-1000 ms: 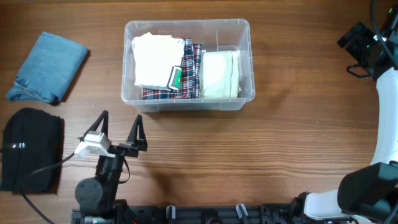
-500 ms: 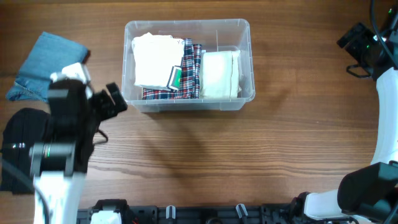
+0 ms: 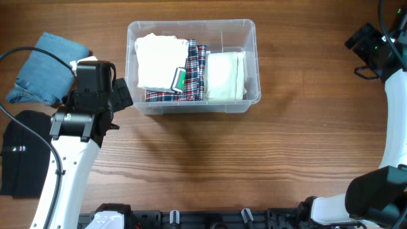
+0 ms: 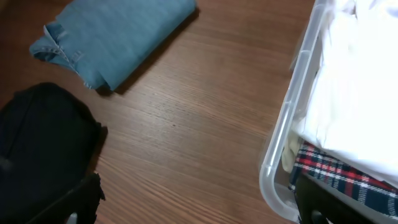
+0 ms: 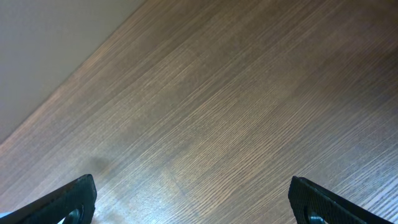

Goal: Pack container
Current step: 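Reach the left gripper toward the folded black cloth at left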

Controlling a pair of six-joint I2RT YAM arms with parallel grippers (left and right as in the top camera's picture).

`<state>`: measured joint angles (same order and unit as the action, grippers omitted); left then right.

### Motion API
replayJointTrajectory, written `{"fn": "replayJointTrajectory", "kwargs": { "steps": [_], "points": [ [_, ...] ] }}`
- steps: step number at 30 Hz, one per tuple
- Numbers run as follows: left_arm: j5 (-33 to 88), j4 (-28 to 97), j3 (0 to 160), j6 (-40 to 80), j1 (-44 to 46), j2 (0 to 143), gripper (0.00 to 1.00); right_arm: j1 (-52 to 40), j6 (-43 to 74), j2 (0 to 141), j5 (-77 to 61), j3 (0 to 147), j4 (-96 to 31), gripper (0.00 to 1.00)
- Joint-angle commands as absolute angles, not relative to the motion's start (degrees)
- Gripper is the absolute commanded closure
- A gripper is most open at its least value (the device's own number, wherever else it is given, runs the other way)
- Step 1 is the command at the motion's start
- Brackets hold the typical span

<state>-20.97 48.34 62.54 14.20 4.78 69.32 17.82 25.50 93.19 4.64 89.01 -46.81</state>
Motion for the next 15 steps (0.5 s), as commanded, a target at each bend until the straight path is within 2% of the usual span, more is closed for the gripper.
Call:
{"fn": "replayJointTrajectory", "kwargs": {
  "steps": [1,5,8,11,15],
  "points": [
    [-16.49,47.48,63.99,13.74,4.99,69.04,0.0,17.82,25.52,93.54,5.63,88.77,-46.81,0.0],
    [-12.47,46.35,63.99,13.91,4.78,69.14,0.0,17.82,25.52,93.54,5.63,88.77,-46.81,0.0],
    [-17.74,51.53,63.99,19.07,2.59,70.02,0.0,17.82,25.52,93.54,5.61,88.77,-46.81,0.0],
    [-23.46,59.61,63.99,25.17,-3.62,71.05,0.0,17.82,25.52,93.54,5.63,88.77,-46.81,0.0],
    [-23.51,59.4,63.99,24.8,-10.83,71.05,0.0,17.82,25.52,93.54,5.61,88.77,-46.81,0.0]
  ]
}}
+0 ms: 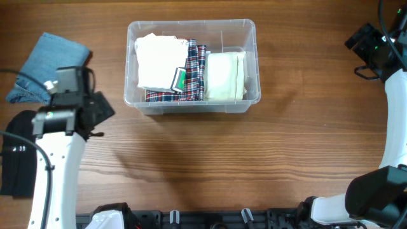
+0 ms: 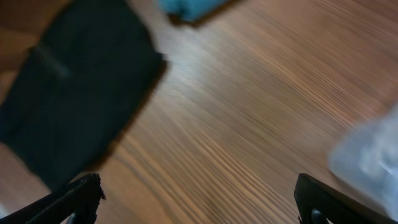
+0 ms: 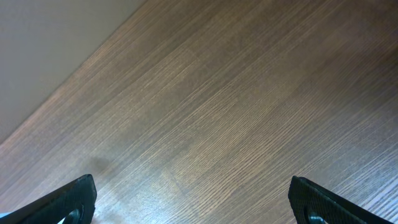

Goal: Pack container
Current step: 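Reach the left gripper toward the folded black cloth at left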

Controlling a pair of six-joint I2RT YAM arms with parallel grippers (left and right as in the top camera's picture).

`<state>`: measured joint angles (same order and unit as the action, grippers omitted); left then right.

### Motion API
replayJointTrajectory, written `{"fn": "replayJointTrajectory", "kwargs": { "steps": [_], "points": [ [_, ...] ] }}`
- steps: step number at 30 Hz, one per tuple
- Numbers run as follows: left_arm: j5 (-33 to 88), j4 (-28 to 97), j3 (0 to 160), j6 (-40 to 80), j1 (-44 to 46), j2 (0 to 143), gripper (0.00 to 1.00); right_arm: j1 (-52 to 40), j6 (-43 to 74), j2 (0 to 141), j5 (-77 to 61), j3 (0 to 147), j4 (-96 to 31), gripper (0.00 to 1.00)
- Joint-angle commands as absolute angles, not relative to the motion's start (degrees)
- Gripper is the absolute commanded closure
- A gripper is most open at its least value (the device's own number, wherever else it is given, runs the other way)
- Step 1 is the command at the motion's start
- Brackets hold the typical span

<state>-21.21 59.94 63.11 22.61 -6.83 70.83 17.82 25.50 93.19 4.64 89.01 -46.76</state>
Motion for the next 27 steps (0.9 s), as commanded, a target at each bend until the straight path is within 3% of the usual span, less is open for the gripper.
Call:
{"fn": "replayJointTrajectory", "kwargs": {
  "steps": [1,6,14,19,23,27],
  "points": [
    [-23.53,59.68,63.99,24.12,-12.64,71.05,0.0,17.82,25.54,93.54,5.63,88.77,-46.81,0.0],
    [-22.94,67.42,63.99,25.71,-18.76,70.67,0.0,17.82,25.54,93.54,5.63,88.77,-46.81,0.0],
    [-22.31,71.4,63.99,25.91,-19.03,58.13,0.0,17.82,25.52,93.54,5.63,88.77,-46.81,0.0],
    [-12.67,69.65,63.99,17.98,-18.83,51.4,0.0,17.82,25.5,93.54,5.63,88.77,-46.81,0.0],
    [-14.52,69.65,63.99,14.57,-15.99,57.8,0.0,17.82,25.52,93.54,5.61,88.77,-46.81,0.0],
    [-24.84,68.45,63.99,13.85,-10.5,70.63,0.0,17.82,25.52,93.54,5.63,88.77,-46.81,0.0]
  ]
}}
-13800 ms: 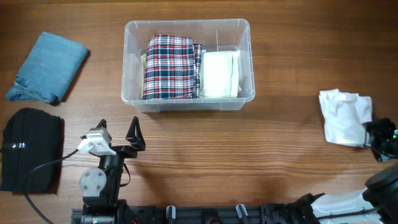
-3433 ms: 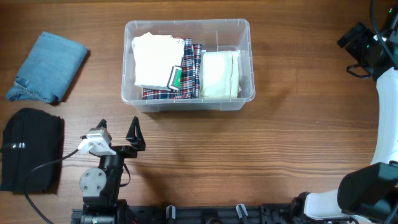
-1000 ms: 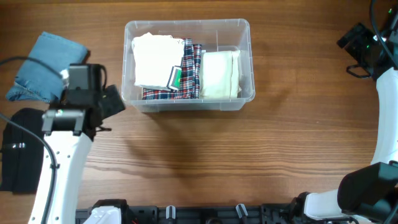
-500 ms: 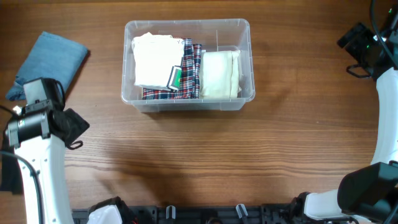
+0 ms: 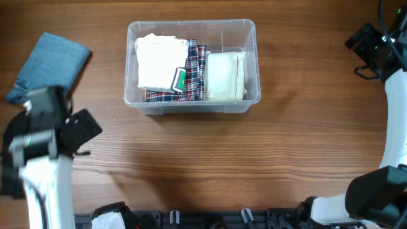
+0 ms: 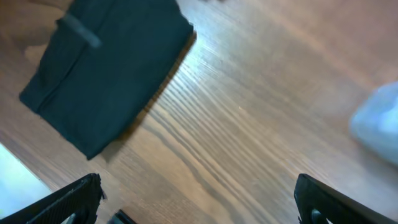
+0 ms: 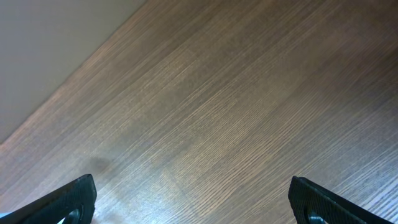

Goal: Pack container
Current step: 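Reach the left gripper toward the folded black cloth at left, then grasp the edge of the black cloth with the left gripper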

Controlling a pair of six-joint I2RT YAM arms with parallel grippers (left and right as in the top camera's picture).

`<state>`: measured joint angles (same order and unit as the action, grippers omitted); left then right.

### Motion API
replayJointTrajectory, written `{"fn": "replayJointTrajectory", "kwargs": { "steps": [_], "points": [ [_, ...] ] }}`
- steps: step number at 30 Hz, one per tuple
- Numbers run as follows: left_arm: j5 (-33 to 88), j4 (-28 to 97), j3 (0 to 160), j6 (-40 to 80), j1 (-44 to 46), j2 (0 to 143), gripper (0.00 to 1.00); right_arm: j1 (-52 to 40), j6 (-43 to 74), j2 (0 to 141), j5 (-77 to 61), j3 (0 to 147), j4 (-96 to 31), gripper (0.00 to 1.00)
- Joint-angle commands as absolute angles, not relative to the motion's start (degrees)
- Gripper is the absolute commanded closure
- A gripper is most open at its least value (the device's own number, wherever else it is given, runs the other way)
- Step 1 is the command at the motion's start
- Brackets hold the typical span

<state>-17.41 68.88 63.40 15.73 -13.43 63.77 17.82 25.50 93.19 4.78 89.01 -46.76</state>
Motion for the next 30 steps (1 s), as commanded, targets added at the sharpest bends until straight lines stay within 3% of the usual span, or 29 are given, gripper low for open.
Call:
{"fn": "replayJointTrajectory", "kwargs": {
  "steps": [1,5,11,21,30],
  "points": [
    [-27.22,68.49,63.99,13.87,-9.39,74.35,0.0,17.82,25.52,93.54,5.61,88.77,-46.81,0.0],
    [-32.14,68.79,63.99,13.91,-8.8,82.87,0.0,17.82,25.52,93.54,5.61,88.77,-46.81,0.0],
    [-51.16,65.71,63.92,13.91,-10.04,92.2,0.0,17.82,25.52,93.54,5.61,88.77,-46.81,0.0],
    [-48.75,60.49,61.84,12.75,-15.07,96.14,0.0,17.82,25.52,93.54,5.63,88.77,-46.81,0.0],
    [-45.08,42.46,50.46,-13.67,-15.4,96.57,0.0,17.82,25.52,93.54,5.61,88.77,-46.81,0.0]
  ]
}}
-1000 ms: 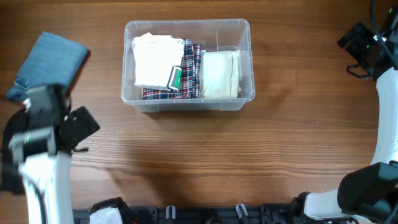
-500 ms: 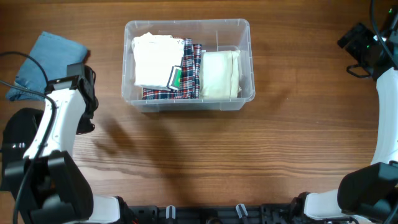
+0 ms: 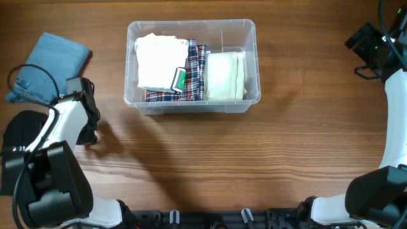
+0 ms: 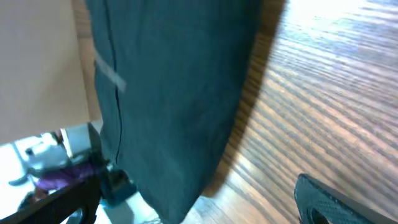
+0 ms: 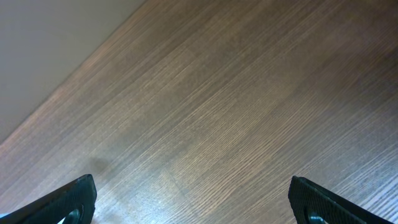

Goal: Pack container
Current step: 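Grasp the edge of the black cloth with the left gripper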

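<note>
The clear plastic container [image 3: 251, 63] stands at the back middle of the table, holding a white folded cloth [image 3: 158, 60], a plaid cloth [image 3: 196, 70] and a cream cloth [image 3: 226, 75]. Folded blue jeans [image 3: 48, 67] lie at the far left. A black folded garment [image 3: 14, 149] lies nearer the front left edge and fills the upper left of the left wrist view [image 4: 174, 93]. My left gripper [image 4: 196, 205] is open and low, just beside that garment, with nothing between its fingers. My right gripper [image 5: 199, 202] is open over bare wood at the far right.
The left arm [image 3: 67, 121] bends over the table's left side between the jeans and the black garment. The table's left edge and some equipment beyond it [image 4: 56, 155] show past the garment. The right arm [image 3: 375, 48] hangs at the back right corner.
My left gripper has dropped closer to the black garment and turned toward the table's left edge, so the garment now looms large in its view. The right arm has not moved.
My left gripper was open beside the container's left wall. Then it stood farther left, over wood near the jeans and the black garment. Then it was higher above the black garment at the front left, and now sits low right beside it. The container's contents stayed unchanged.
</note>
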Controlling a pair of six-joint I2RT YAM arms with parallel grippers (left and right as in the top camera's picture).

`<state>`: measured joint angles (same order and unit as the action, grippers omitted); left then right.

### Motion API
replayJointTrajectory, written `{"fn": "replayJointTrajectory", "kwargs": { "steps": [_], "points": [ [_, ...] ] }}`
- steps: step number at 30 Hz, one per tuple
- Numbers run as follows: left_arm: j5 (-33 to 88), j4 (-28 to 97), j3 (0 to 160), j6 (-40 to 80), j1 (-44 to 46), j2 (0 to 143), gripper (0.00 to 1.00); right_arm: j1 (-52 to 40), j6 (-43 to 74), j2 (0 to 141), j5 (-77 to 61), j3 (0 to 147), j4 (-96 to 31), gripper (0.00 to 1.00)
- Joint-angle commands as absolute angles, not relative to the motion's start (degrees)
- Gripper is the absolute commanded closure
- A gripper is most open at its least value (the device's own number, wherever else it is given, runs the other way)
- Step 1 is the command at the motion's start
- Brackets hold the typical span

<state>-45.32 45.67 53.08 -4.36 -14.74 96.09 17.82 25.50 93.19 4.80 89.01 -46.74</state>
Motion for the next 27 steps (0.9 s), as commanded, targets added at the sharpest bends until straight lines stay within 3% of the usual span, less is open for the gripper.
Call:
{"fn": "replayJointTrajectory", "kwargs": {
  "steps": [1,5,12,23,27],
  "points": [
    [-45.1,40.25,48.99,-15.35,-15.92,96.6,0.0,17.82,25.52,93.54,5.63,88.77,-46.81,0.0],
    [-45.17,37.65,47.09,-22.09,-17.8,99.02,0.0,17.82,25.54,93.54,5.61,88.77,-46.81,0.0],
    [-49.65,33.3,47.09,-22.35,-21.21,108.84,0.0,17.82,25.52,93.54,5.63,88.77,-46.81,0.0],
    [-50.83,5.61,47.09,-20.53,-22.83,114.15,0.0,17.82,25.54,93.54,5.61,88.77,-46.81,0.0],
    [-47.03,3.4,47.09,-20.58,-22.72,114.15,0.0,17.82,25.54,93.54,5.61,88.77,-46.81,0.0]
  ]
}}
